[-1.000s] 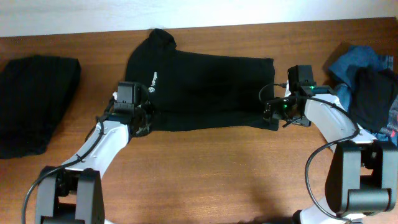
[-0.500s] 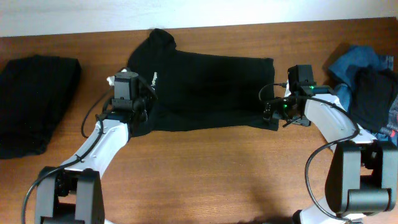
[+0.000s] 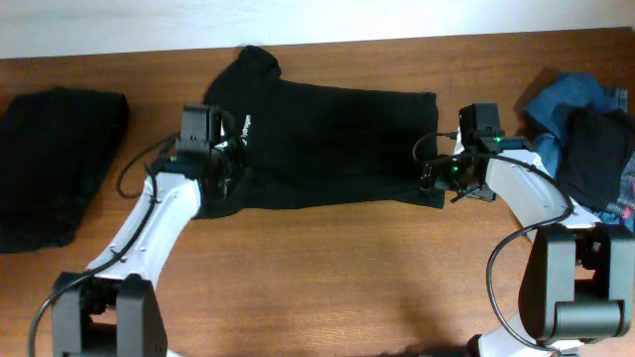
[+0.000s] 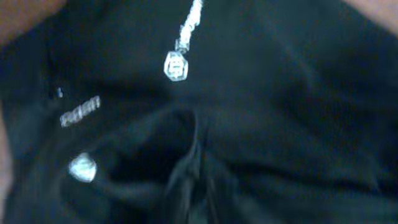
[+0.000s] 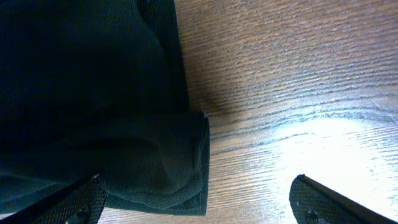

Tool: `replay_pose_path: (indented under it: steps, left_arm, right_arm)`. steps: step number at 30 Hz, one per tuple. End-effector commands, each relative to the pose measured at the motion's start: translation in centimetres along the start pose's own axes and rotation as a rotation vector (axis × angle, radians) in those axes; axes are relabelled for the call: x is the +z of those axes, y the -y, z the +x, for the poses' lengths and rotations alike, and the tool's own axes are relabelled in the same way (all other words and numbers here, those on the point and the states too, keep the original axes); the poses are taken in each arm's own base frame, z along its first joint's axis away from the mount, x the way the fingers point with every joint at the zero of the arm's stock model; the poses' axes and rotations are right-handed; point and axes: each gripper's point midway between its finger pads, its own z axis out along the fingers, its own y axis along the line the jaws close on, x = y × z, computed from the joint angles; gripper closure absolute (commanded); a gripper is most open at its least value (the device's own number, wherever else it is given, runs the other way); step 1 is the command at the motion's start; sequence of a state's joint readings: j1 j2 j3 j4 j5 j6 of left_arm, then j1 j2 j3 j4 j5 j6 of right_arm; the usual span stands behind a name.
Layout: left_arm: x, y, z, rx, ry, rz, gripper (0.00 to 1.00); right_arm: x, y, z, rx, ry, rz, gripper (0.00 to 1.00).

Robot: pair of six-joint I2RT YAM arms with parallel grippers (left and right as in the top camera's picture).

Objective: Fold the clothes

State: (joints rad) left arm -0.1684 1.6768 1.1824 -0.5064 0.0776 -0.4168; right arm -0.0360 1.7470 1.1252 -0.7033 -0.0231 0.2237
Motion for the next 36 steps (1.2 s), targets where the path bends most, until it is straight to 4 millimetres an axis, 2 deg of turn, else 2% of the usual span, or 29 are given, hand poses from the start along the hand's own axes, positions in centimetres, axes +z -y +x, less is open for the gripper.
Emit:
replay_pose_path:
  steps: [1, 4, 10, 12, 19, 26, 30, 31, 32, 33, 35, 36]
  left_arm:
    - [-2.9, 0.8, -1.9, 0.161, 0.019, -0.012, 1.0]
    - [-3.0, 0.3, -0.6, 0.171, -0.033, -0.048, 1.0]
    - [-1.4, -1.1, 3.3, 0.218, -0.194, -0.119, 1.0]
    - [-0.8, -1.0, 4.1, 0.243, -0.228, -0.123, 1.0]
    - [1.0, -0.1, 6.2, 0.284, -0.295, -0.129, 1.0]
    - [2.0, -1.4, 8.4, 0.274, -0.392, -0.179, 1.0]
    - [1.9, -2.5, 8.2, 0.256, -0.382, -0.244, 0.99]
    - [1.8, -2.7, 8.0, 0.256, -0.377, -0.258, 0.91]
    - [1.8, -2.7, 8.0, 0.256, -0.376, -0.259, 0.75]
    - [1.8, -2.8, 8.0, 0.257, -0.375, -0.263, 0.63]
    - [1.8, -3.0, 7.8, 0.262, -0.368, -0.28, 0.54]
    - [1.8, -3.2, 7.7, 0.265, -0.362, -0.29, 0.53]
  right_arm:
    - [0.6, 0.4, 0.5, -0.003, -0.02, 0.014, 0.01]
    - [0.6, 0.4, 0.5, -0.002, -0.02, 0.014, 0.01]
    - [0.6, 0.4, 0.5, -0.002, -0.021, 0.014, 0.01]
    - [0.6, 0.4, 0.5, -0.002, -0.021, 0.011, 0.01]
    - [0.6, 0.3, 0.5, -0.003, -0.022, 0.007, 0.01]
    - [0.6, 0.3, 0.5, -0.002, -0.021, 0.007, 0.01]
    - [0.6, 0.3, 0.5, -0.002, -0.022, 0.007, 0.01]
    - [0.6, 0.3, 0.5, -0.002, -0.022, 0.007, 0.01]
    - [0.6, 0.3, 0.5, -0.003, -0.022, 0.007, 0.01]
    - [0.6, 0.3, 0.5, -0.002, -0.022, 0.007, 0.01]
    - [0.6, 0.3, 0.5, -0.002, -0.021, 0.006, 0.01]
    - [0.6, 0.3, 0.5, -0.003, -0.021, 0.006, 0.01]
